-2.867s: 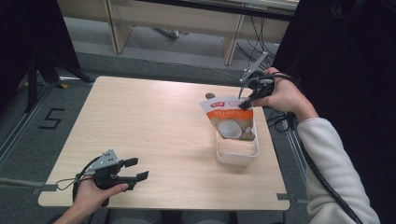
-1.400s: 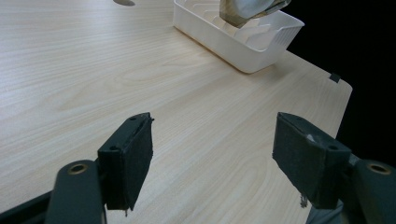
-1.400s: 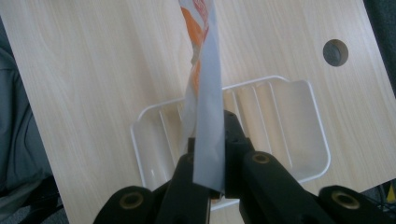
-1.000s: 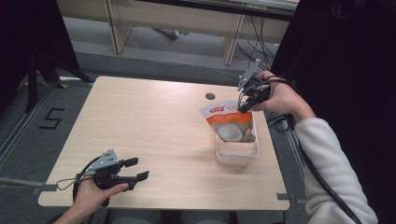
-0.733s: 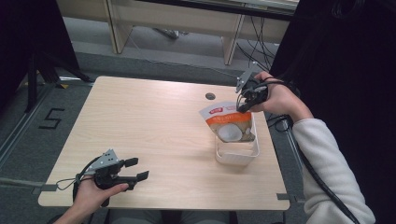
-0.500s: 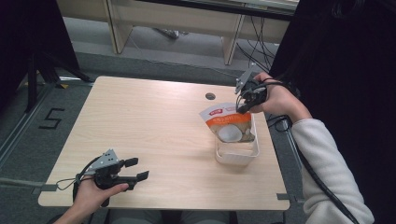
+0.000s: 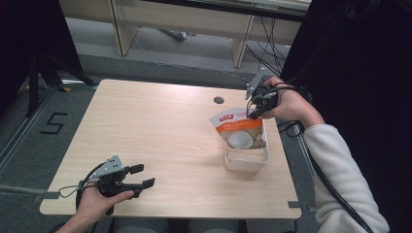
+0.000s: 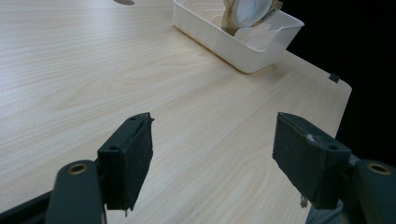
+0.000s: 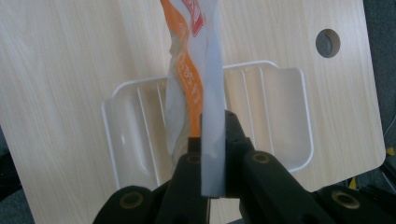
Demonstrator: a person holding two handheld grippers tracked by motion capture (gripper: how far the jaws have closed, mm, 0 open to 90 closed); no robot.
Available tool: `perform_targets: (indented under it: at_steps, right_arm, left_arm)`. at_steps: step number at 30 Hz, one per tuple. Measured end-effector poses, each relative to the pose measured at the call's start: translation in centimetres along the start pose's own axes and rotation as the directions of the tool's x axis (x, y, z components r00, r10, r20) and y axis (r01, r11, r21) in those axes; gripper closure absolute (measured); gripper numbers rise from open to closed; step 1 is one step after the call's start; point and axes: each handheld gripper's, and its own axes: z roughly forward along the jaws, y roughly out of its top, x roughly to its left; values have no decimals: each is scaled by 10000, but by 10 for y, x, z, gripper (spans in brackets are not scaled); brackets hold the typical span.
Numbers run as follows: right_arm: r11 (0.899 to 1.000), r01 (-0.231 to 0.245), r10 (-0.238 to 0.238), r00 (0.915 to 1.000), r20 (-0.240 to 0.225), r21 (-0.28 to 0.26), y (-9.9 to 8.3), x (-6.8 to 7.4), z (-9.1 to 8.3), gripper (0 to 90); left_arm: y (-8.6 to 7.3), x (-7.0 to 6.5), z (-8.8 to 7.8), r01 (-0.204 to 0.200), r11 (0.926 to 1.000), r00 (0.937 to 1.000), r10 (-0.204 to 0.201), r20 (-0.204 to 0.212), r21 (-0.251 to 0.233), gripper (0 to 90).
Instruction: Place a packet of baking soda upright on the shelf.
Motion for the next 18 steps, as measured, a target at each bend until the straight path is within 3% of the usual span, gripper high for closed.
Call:
perform_targets:
  at_steps: [3,7,9,18]
  right_arm:
    - [10000,-44,44,10000,37,-10,-1,0,-1,900]
    - [10000,-4,4,10000,-13,41,-1,0,1,900]
    - [10000,4,-4,10000,6,72,-1,0,2,900]
    - [9994,-59,61,10000,-67,346,-2,1,10,900]
  left_arm:
    - [0,1,0,-229,9997,9997,229,104,3,279]
    - [0,1,0,-220,9998,9997,220,103,6,279]
    - [0,0,0,7,10000,10000,-7,-2,2,279]
    - [0,1,0,-213,9998,9997,213,103,6,279]
